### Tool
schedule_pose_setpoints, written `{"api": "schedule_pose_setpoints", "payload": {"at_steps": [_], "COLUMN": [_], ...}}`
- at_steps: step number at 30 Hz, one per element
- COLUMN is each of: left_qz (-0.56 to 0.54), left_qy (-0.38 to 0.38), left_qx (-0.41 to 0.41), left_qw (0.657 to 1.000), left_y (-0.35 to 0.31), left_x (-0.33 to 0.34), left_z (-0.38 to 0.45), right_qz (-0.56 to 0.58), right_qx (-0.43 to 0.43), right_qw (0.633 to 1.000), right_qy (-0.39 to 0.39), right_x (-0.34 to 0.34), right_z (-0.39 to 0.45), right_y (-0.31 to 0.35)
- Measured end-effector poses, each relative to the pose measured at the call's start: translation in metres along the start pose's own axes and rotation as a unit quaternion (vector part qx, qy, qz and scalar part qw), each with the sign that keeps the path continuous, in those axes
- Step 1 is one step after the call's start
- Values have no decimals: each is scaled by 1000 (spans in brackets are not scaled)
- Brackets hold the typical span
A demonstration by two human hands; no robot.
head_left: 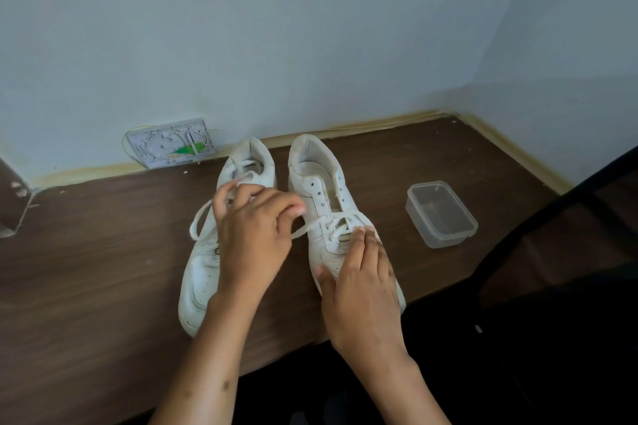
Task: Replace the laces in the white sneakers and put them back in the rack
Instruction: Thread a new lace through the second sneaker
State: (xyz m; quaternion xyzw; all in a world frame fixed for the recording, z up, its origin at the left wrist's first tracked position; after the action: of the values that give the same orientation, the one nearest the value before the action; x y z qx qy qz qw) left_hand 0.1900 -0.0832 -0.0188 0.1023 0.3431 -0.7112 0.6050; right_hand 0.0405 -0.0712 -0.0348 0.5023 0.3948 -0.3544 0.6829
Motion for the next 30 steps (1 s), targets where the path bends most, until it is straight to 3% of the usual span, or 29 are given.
{"api": "schedule_pose_setpoints", "payload": {"at_steps": [3,6,13,18,27,30], "left_qz": [-15,-19,-2,-6,23,21], "left_qy": [18,65,33,90,56,47], "left_qx": [-20,11,-17,7,12,9], "left_qw": [1000,998,999,996,998,999], "left_y": [-1,-12,0,-9,-9,-9], "left_x": [-1,5,2,5,9,10], "left_z": [1,-4,1,-2,-3,-6], "right_qz": [4,14,29,35,20,80], "right_qx": [2,0,1,4,1,12], "right_qw": [1000,1000,1000,999,1000,997], "right_qy": [6,7,9,14,7,-7], "right_x": [0,-1,-7,-9,-11,-19], "right_z": [0,0,2,2,4,12], "right_y": [-1,-2,-3,-1,-3,-12]}}
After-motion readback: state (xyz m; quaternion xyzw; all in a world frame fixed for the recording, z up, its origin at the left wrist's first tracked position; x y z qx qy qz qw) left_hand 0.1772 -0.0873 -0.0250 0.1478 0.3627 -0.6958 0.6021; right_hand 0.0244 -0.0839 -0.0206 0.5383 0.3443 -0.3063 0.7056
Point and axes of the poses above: each hand's wrist, its own z-axis towards the middle knuckle, its own x-axis out of the palm, y = z × x, the point moved 2 cm from there along z, towards the middle knuckle, and after that the axes turned 8 degrees about -y, right-handed, at the moved point
